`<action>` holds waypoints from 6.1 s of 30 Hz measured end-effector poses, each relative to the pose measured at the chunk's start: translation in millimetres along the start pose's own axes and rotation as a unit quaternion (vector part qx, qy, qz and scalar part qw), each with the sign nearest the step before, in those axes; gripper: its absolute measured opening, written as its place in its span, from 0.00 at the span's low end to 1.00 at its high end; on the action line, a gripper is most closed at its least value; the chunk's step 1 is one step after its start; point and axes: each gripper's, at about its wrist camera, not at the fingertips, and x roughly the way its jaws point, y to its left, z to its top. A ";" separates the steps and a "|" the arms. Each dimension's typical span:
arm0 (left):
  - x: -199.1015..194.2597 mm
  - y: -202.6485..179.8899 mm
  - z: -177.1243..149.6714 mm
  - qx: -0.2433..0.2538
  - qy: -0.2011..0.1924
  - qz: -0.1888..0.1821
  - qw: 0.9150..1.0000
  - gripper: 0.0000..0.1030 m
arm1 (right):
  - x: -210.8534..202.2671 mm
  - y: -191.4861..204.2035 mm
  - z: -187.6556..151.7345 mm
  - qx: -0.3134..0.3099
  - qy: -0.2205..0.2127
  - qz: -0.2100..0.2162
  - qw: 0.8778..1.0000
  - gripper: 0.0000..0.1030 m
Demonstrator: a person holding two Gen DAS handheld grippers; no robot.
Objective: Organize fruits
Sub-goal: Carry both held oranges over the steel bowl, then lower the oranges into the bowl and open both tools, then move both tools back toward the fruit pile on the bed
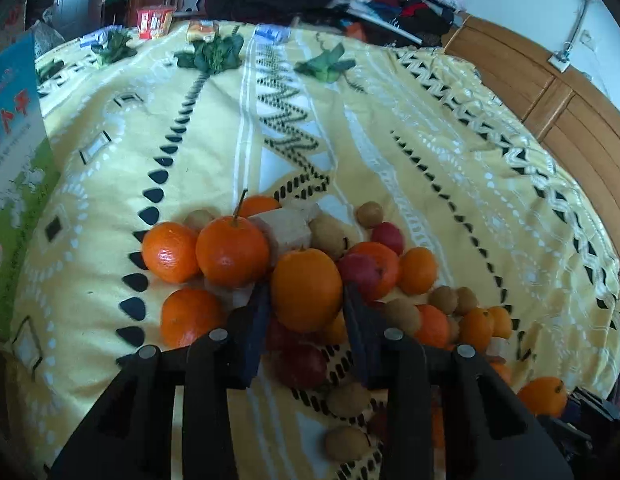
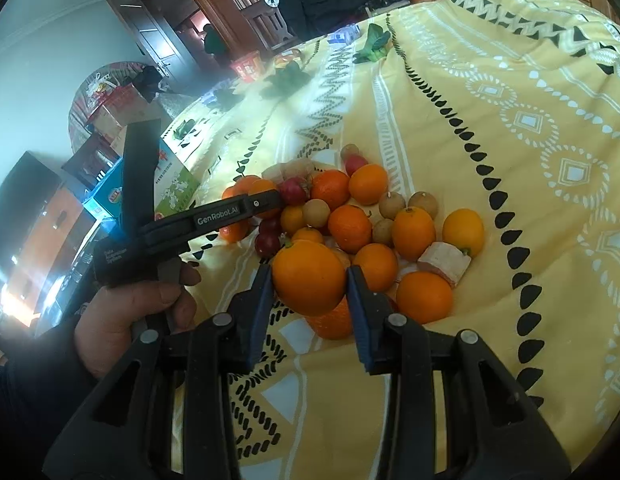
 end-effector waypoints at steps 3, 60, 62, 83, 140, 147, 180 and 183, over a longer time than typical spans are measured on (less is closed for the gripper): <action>-45.0 -0.5 -0.3 -0.006 -0.036 0.000 0.999 0.36 | -8.8 11.7 4.1 -0.008 -0.010 0.001 1.000 0.36; -428.5 334.3 -201.3 -0.285 -0.178 0.250 0.908 0.36 | 73.0 495.7 -84.4 -0.369 0.168 0.218 0.888 0.36; -427.7 335.1 -201.4 -0.285 -0.176 0.250 0.908 0.36 | 74.6 495.6 -85.0 -0.370 0.169 0.216 0.888 0.36; -418.4 345.2 -212.7 -0.300 -0.161 0.242 0.909 0.36 | 97.0 493.8 -101.3 -0.371 0.197 0.205 0.884 0.36; -170.3 -12.2 -114.5 0.074 -0.040 0.008 0.996 0.77 | 29.4 1.4 -49.6 -0.103 0.076 -0.212 0.969 1.00; -81.4 1.8 -137.1 0.051 0.026 0.072 0.996 0.77 | 39.3 -30.4 -55.9 -0.093 0.063 -0.167 0.980 1.00; -68.2 12.6 -155.6 0.061 -0.009 0.072 0.996 0.84 | 37.5 -26.3 -65.5 -0.100 0.056 -0.177 0.978 1.00; -68.3 13.0 -155.5 0.061 -0.009 0.071 0.996 0.84 | 37.5 -26.3 -65.5 -0.100 0.056 -0.177 0.978 1.00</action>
